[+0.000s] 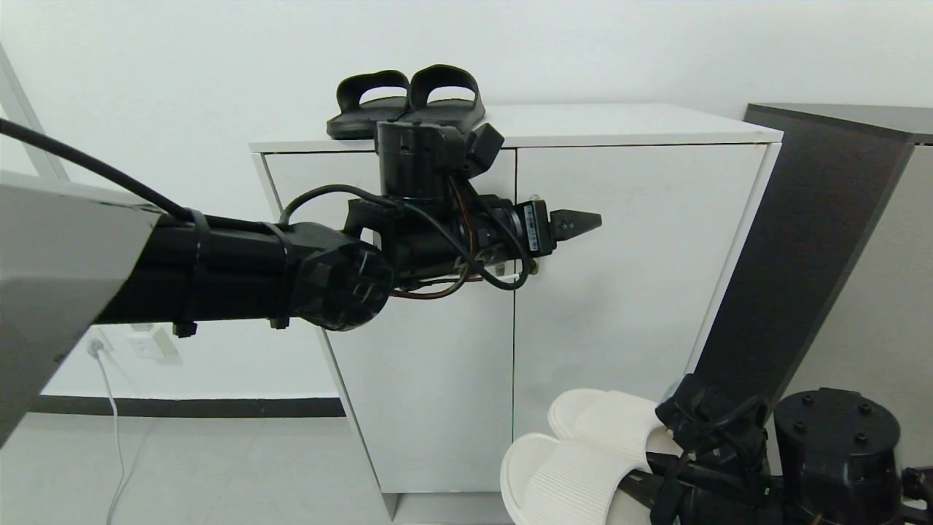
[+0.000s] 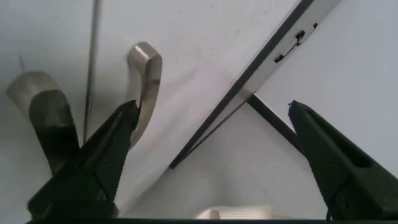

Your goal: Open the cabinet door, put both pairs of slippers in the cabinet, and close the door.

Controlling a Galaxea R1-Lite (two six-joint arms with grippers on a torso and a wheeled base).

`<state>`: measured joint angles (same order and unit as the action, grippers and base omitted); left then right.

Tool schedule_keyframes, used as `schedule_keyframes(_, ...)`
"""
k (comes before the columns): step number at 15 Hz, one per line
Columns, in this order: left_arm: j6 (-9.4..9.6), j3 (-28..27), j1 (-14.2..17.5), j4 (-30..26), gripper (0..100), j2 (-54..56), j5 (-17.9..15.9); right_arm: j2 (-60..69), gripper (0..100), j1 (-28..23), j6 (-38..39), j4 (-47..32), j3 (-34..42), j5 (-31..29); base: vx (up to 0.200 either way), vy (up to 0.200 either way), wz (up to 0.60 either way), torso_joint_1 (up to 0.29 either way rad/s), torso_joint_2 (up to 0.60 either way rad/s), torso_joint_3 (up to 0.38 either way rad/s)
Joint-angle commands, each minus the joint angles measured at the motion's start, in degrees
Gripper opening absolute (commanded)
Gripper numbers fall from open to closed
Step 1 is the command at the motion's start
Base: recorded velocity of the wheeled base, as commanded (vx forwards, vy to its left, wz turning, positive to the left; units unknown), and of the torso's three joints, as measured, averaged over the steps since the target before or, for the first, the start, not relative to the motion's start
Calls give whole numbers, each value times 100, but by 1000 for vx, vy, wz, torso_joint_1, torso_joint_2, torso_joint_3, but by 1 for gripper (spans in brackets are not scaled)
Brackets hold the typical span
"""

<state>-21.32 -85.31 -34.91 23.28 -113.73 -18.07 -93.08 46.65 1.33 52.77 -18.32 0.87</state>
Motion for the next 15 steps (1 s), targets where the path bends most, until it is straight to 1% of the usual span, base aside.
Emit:
schedule_keyframes(1,-21,-3,-7,9,0,-53,-4,17,0,2,-1,5,22,-7,0,0,0,0,0,0)
schedule_keyframes(4,-21,120,-7,9,0,0,40,88,0,-16,-54,5,171,239,0,0,0,0,0,0)
schedule_keyframes(8,-12,638,-103,89,0,457,31,97,0,-7,-133,5,233,256,0,0,0,0,0,0)
schedule_keyframes(14,-21,1500,-429,89,0,1467,31,228,0,-7,-414,-4,391,283,0,0,0,0,0,0)
schedule_keyframes(15,-12,1632,-429,89,0,1617,31,281,0,-7,-440,-4,400,291,0,0,0,0,0,0)
